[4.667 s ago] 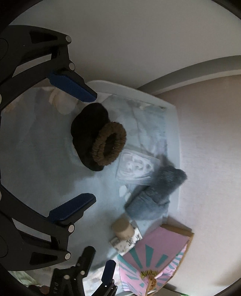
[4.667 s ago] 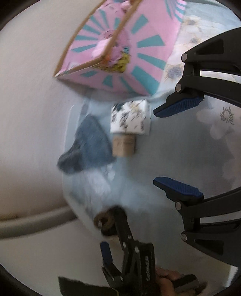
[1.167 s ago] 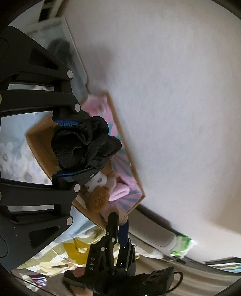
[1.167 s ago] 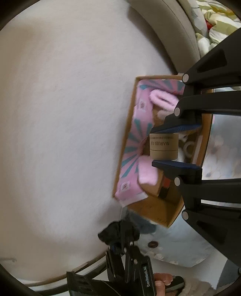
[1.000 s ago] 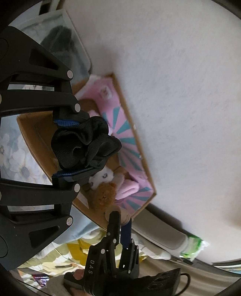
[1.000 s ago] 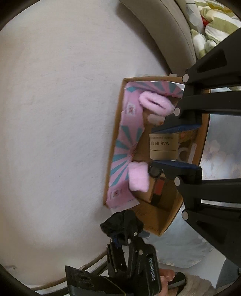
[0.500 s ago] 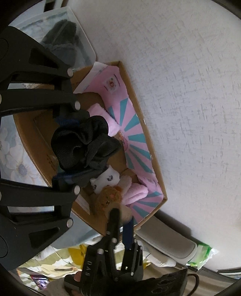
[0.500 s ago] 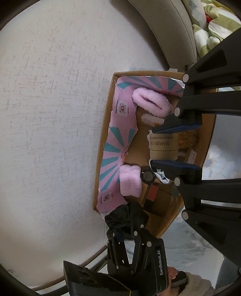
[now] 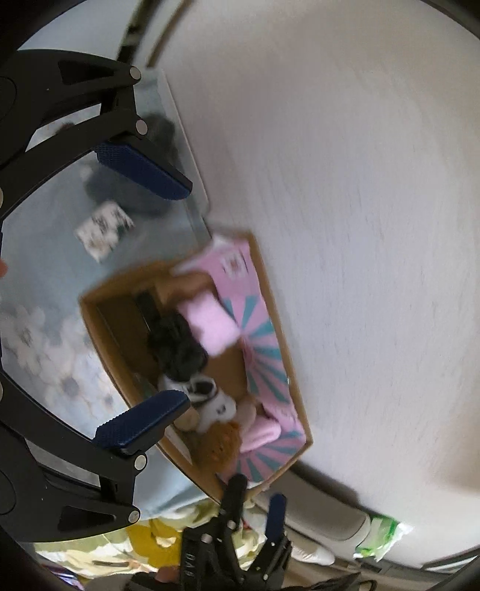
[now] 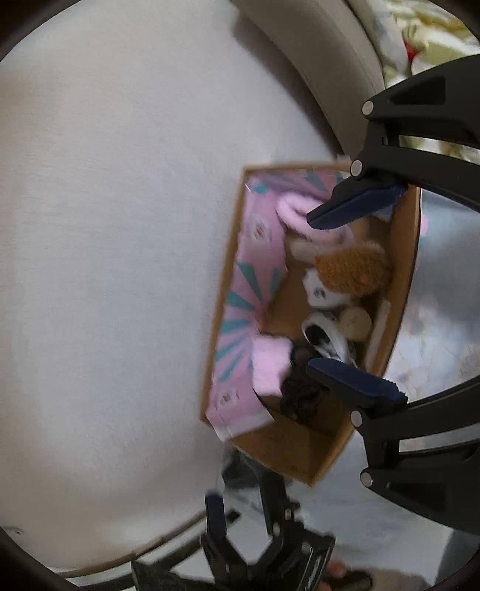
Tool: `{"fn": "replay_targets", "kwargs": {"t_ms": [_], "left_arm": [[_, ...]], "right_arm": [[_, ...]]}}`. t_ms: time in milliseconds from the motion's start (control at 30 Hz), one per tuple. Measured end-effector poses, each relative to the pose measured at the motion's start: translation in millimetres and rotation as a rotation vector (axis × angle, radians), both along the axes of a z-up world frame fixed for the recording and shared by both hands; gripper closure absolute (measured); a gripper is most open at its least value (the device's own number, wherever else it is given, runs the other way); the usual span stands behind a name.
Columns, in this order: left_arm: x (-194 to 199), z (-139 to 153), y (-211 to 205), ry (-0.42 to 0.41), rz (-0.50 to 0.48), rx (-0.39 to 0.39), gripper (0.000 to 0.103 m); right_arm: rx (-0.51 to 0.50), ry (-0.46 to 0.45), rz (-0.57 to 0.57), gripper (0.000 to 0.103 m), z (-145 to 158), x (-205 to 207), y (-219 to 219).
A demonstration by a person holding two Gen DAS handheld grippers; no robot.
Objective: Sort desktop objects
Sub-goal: 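Carry the black sock and wooden cylinder into the box and open both tools, then withdraw both tools from the box toward the tray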
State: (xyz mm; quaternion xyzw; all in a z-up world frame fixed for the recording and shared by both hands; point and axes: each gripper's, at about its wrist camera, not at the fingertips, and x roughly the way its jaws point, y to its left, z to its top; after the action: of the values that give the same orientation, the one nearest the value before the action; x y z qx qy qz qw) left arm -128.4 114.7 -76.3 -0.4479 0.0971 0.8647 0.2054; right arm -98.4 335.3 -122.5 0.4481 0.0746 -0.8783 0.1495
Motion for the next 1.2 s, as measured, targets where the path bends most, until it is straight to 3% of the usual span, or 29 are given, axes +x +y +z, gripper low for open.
{"fn": "replay_targets", "kwargs": {"t_ms": [167,367,633,767,1033,1200], "left_arm": [[5.6,14.2,-51.4,-0.006,0.077,0.031,0.0],[21.1,41.6,-118.0,0.056,0.18,0.058,0.0],[44.8,57.0,-182.2,0.108,0.279,0.004,0.0],[57.2,50.1,-203.7,0.11,0.305,-0.003,0.0],[75.4,24.9,-232.5,0.131,0.282,-0.007,0.0],[65.6,-27.7,-237.2,0.068,0.272,0.01,0.0]], "right_arm": [[-0.02,0.017,0.011,0.035,14.2,2.6,-12.7],[-0.029,0.037,0.062,0.035,27.3,9.0,-39.9],[-0.067,0.035,0.2,0.035,42.2,10.5,-95.5],[-0.073,0.003,0.309,0.035,39.9,10.2,-133.2],[0.006,-0.065,0.506,0.035,18.3,5.6,-206.4],[0.047,-0.109,0.583,0.035,0.8,-6.4,-246.2]]}}
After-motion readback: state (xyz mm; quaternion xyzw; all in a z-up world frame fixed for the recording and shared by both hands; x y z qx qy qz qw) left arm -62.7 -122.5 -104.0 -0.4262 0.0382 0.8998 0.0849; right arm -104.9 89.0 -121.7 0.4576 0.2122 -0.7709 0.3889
